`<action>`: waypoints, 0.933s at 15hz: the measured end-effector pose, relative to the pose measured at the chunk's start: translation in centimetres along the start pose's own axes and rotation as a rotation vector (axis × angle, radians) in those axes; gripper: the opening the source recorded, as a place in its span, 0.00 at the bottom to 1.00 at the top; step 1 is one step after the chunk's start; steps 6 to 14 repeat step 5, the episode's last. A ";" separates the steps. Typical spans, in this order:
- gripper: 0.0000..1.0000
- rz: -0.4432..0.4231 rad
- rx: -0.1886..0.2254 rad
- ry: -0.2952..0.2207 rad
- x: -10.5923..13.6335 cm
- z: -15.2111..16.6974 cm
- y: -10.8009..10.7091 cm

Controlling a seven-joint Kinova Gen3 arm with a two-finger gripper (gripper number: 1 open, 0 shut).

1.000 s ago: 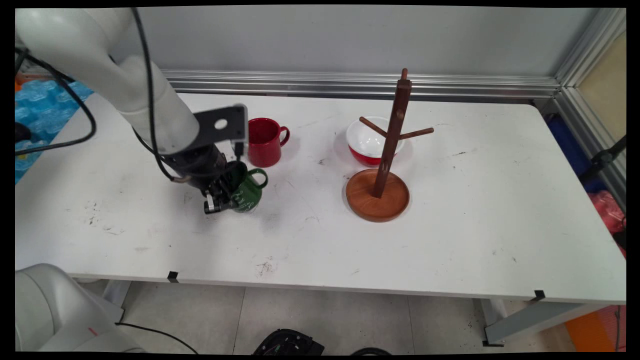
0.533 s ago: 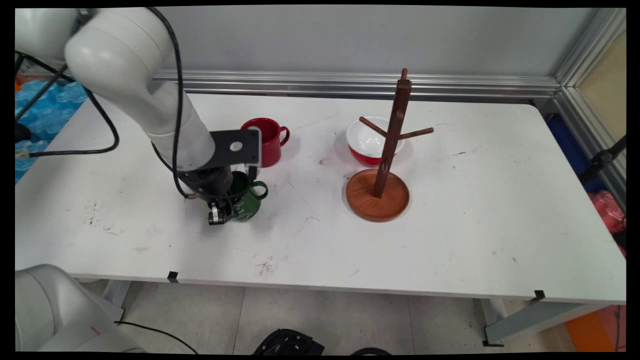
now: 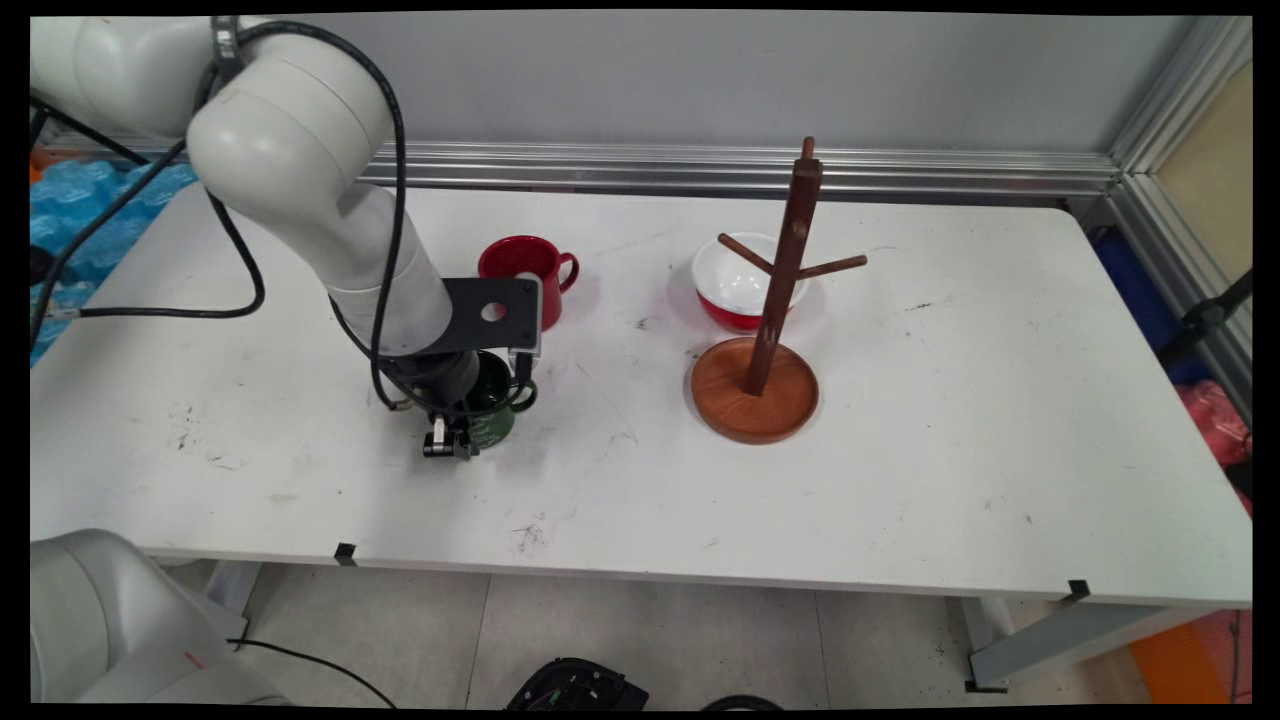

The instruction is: Place the picked object on the table

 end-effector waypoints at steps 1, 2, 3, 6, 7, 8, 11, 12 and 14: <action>1.00 0.002 0.002 0.000 0.1 0.0 0.0; 1.00 0.003 0.005 0.000 0.2 0.0 -0.1; 1.00 0.008 0.007 0.002 0.2 0.0 0.0; 1.00 0.019 0.010 0.011 0.3 -0.3 0.1; 1.00 0.019 0.010 0.011 0.3 -0.3 0.1; 1.00 0.019 0.010 0.011 0.3 -0.3 0.1; 1.00 0.019 0.010 0.011 0.3 -0.3 0.1; 1.00 0.019 0.010 0.011 0.3 -0.3 0.1; 1.00 0.019 0.010 0.011 0.3 -0.3 0.1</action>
